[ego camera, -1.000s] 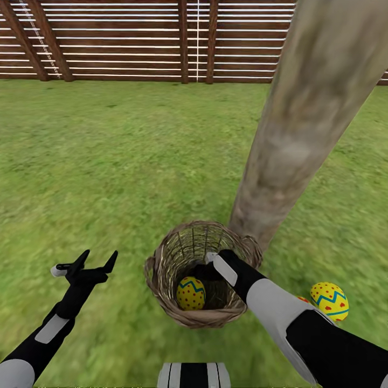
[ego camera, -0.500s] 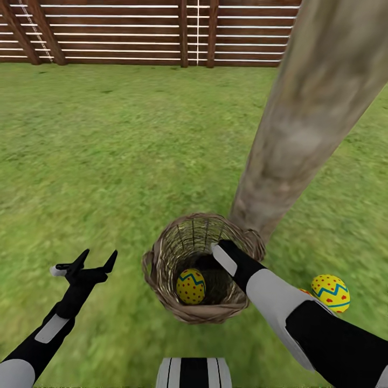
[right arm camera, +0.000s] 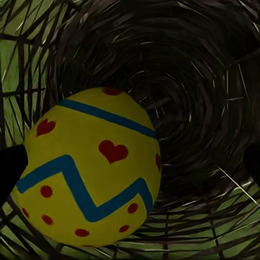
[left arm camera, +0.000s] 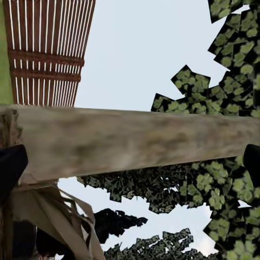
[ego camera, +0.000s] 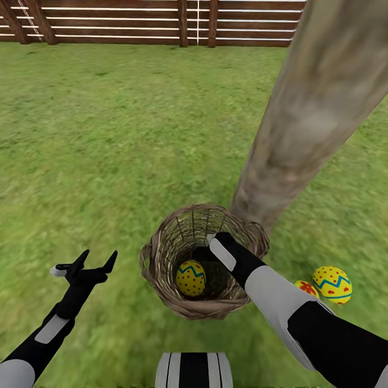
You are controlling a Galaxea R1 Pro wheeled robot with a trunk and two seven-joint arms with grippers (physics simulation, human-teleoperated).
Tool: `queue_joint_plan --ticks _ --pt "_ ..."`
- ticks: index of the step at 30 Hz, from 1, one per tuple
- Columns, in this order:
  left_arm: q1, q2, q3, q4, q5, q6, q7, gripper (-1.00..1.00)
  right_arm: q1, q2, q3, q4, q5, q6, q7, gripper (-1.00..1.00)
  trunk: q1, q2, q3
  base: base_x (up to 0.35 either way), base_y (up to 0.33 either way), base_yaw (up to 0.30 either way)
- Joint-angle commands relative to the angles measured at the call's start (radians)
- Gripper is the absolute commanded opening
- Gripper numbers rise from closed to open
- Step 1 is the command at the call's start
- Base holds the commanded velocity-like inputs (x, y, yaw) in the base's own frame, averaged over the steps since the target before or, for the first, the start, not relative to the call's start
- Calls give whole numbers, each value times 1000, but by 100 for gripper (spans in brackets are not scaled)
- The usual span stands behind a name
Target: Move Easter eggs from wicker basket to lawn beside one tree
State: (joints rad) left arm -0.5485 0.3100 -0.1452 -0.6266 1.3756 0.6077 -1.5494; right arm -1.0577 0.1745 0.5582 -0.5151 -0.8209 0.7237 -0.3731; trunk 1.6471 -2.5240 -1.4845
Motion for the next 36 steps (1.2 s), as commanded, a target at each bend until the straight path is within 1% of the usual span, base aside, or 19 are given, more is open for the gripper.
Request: queue_joint_plan --ticks 1,8,19,23,25,27,29,30,32,33,34,36 --pt "-1 1 -7 1 6 11 -5 100 -1 0 3 -13 -10 11 -9 100 0 -1 -6 0 0 0" --pt "-1 1 -7 1 6 11 -5 100 -1 0 3 -23 -10 18 -7 100 3 -2 -44 0 0 13" --pt "-1 1 -7 3 6 10 -6 100 -1 0 3 -29 -10 17 -5 100 8 -5 -104 0 0 68" --pt "-1 1 -7 5 7 9 -6 100 -1 0 3 -31 -9 17 1 100 8 -5 -105 0 0 9" --pt "0 1 -7 5 7 9 -6 100 -1 0 2 -33 -10 17 17 100 8 -5 -105 0 0 0" --pt "1 1 -7 4 5 9 -4 100 -1 0 2 -34 -20 17 37 100 9 -5 -108 0 0 0" --pt "0 0 -7 5 6 9 -3 100 0 0 0 -33 -21 17 38 100 10 -5 -116 0 0 0" --pt "0 -1 -7 5 6 9 -3 100 1 0 -1 -33 -26 17 39 100 10 -5 -116 0 0 0" --pt "1 -4 -7 5 6 9 -3 100 1 0 -1 -33 -47 17 39 100 10 -5 -116 0 0 0" --pt "0 -5 -7 4 3 9 -2 100 1 0 -1 -33 -54 17 39 100 10 -6 -120 0 0 0" --pt "0 -5 -7 5 4 9 -3 100 1 0 -1 -33 -56 17 39 100 11 -6 -124 0 0 0" --pt "1 -5 -7 5 4 9 -3 100 1 0 -3 -32 -56 17 39 100 11 -6 -124 0 0 0"
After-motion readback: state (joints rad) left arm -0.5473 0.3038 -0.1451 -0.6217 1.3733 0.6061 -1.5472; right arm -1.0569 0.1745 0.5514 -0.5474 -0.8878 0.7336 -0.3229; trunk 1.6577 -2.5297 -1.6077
